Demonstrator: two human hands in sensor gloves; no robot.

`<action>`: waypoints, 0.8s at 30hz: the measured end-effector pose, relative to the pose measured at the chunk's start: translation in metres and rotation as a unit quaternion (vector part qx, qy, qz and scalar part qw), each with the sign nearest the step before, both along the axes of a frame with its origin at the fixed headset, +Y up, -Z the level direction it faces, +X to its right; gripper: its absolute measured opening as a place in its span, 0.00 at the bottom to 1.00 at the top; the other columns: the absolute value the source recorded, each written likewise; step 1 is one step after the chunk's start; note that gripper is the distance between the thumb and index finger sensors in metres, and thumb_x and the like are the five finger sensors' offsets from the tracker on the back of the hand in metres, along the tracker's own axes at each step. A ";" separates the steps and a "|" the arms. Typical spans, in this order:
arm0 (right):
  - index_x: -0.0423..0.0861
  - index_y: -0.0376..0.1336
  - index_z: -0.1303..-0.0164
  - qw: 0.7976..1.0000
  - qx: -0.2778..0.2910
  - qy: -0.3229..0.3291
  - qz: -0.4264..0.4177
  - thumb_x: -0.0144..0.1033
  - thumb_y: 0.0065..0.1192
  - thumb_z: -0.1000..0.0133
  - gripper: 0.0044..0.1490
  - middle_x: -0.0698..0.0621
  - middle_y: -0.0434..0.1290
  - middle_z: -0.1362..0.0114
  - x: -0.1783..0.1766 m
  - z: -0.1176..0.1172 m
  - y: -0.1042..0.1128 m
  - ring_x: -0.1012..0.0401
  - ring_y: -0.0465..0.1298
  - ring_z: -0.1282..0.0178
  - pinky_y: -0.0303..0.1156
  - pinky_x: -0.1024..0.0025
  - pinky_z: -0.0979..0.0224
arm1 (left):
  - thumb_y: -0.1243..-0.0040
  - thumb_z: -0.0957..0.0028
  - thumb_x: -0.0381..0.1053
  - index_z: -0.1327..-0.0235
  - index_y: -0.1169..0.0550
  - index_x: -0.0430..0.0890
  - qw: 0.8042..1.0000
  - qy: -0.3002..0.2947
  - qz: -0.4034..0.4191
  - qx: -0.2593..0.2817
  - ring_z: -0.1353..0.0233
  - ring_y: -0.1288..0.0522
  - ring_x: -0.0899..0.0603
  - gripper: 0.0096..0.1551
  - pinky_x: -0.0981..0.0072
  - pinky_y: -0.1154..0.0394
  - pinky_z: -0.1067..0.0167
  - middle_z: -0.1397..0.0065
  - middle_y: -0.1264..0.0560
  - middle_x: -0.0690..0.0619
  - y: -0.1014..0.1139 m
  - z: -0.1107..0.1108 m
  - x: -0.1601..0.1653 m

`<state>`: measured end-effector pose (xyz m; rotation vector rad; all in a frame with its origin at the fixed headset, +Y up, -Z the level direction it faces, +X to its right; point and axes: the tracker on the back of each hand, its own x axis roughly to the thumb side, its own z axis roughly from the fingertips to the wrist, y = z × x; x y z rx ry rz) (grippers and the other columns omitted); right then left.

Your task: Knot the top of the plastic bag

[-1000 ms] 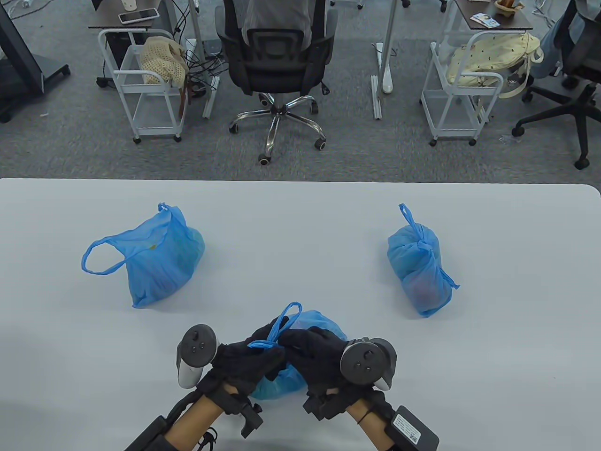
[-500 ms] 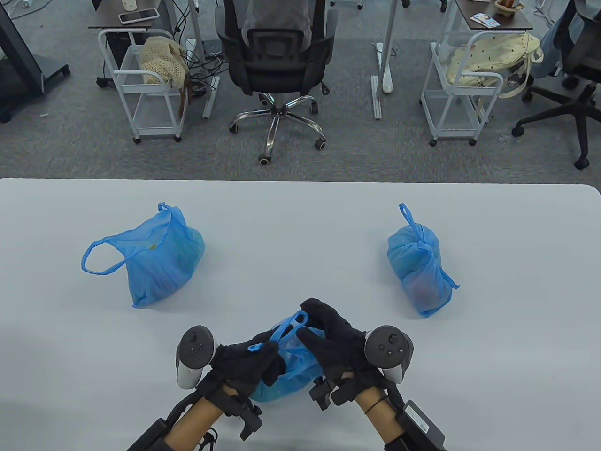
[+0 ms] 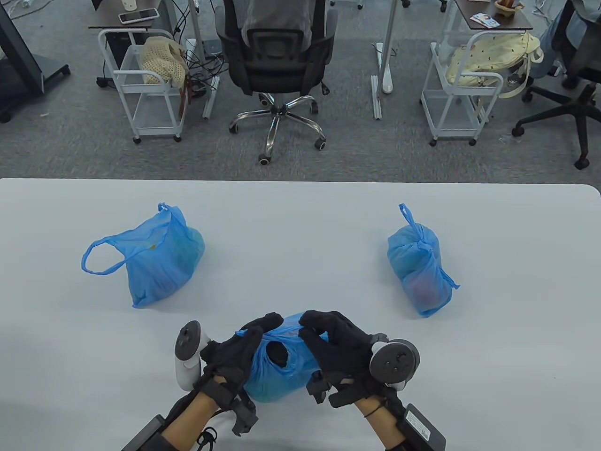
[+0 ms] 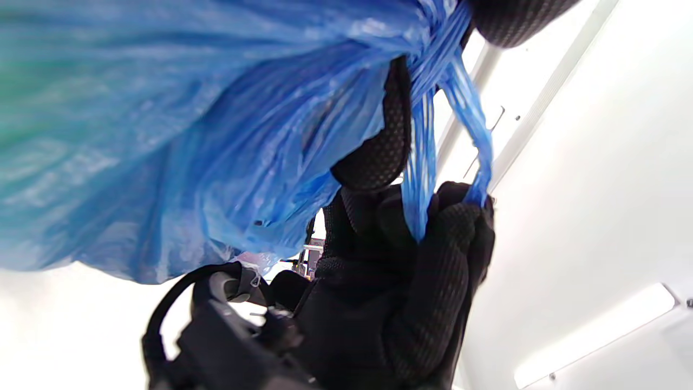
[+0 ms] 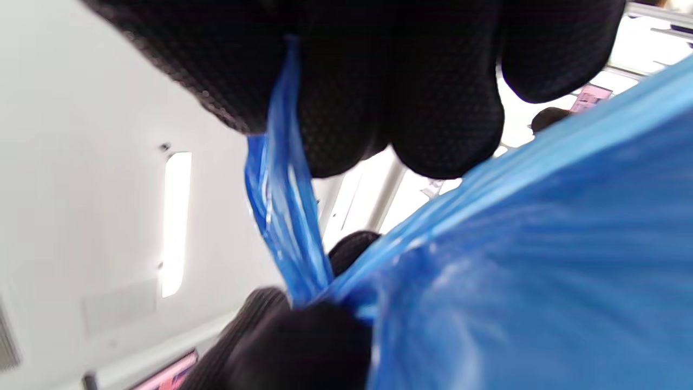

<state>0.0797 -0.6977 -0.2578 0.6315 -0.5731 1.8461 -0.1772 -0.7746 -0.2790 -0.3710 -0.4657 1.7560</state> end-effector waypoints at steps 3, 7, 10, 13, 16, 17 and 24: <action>0.44 0.74 0.50 0.997 0.041 0.012 0.060 0.41 0.75 0.49 0.21 0.48 0.84 0.58 -0.012 0.008 0.003 0.51 0.85 0.58 0.74 0.41 0.46 | 0.56 0.39 0.63 0.29 0.27 0.59 1.000 -0.004 0.020 -0.020 0.49 0.14 0.48 0.27 0.41 0.32 0.31 0.37 0.14 0.57 -0.003 -0.001 -0.001; 0.43 0.76 0.53 0.988 0.076 0.010 0.134 0.41 0.76 0.50 0.21 0.49 0.84 0.64 -0.022 0.013 0.003 0.53 0.85 0.66 0.77 0.44 0.53 | 0.54 0.39 0.63 0.31 0.25 0.59 0.999 -0.012 0.034 -0.038 0.50 0.13 0.49 0.26 0.45 0.30 0.31 0.33 0.16 0.56 -0.004 -0.001 0.000; 0.42 0.76 0.54 0.978 0.093 -0.003 0.184 0.41 0.77 0.50 0.20 0.49 0.85 0.65 -0.025 0.013 0.000 0.53 0.85 0.68 0.77 0.45 0.55 | 0.54 0.39 0.64 0.31 0.24 0.59 0.998 -0.022 0.045 -0.047 0.49 0.13 0.50 0.26 0.46 0.29 0.31 0.32 0.17 0.56 -0.004 -0.002 0.001; 0.43 0.76 0.54 0.974 0.088 -0.017 0.210 0.41 0.77 0.50 0.20 0.49 0.85 0.66 -0.025 0.012 0.000 0.53 0.85 0.68 0.77 0.45 0.55 | 0.53 0.39 0.64 0.32 0.24 0.60 0.997 -0.025 0.048 -0.052 0.49 0.13 0.50 0.26 0.48 0.28 0.31 0.30 0.18 0.55 -0.005 -0.002 0.001; 0.42 0.77 0.56 0.973 0.068 -0.027 0.217 0.41 0.78 0.51 0.20 0.49 0.85 0.67 -0.024 0.010 0.001 0.53 0.86 0.69 0.78 0.45 0.55 | 0.54 0.39 0.64 0.32 0.24 0.61 0.996 -0.028 0.060 -0.057 0.48 0.14 0.51 0.25 0.49 0.28 0.30 0.29 0.19 0.58 -0.005 -0.003 0.001; 0.41 0.77 0.56 0.972 0.060 -0.030 0.224 0.41 0.78 0.51 0.20 0.50 0.85 0.68 -0.025 0.009 0.000 0.53 0.86 0.70 0.78 0.45 0.55 | 0.54 0.39 0.64 0.33 0.24 0.61 0.996 -0.028 0.066 -0.058 0.48 0.13 0.51 0.25 0.49 0.28 0.30 0.29 0.19 0.58 -0.005 -0.003 0.001; 0.40 0.78 0.60 0.968 -0.016 -0.044 0.245 0.42 0.78 0.51 0.20 0.51 0.85 0.70 -0.023 0.001 -0.006 0.54 0.86 0.70 0.78 0.45 0.56 | 0.53 0.40 0.64 0.35 0.22 0.62 0.992 -0.066 0.090 -0.065 0.46 0.13 0.50 0.24 0.50 0.27 0.30 0.30 0.18 0.59 -0.006 -0.002 0.007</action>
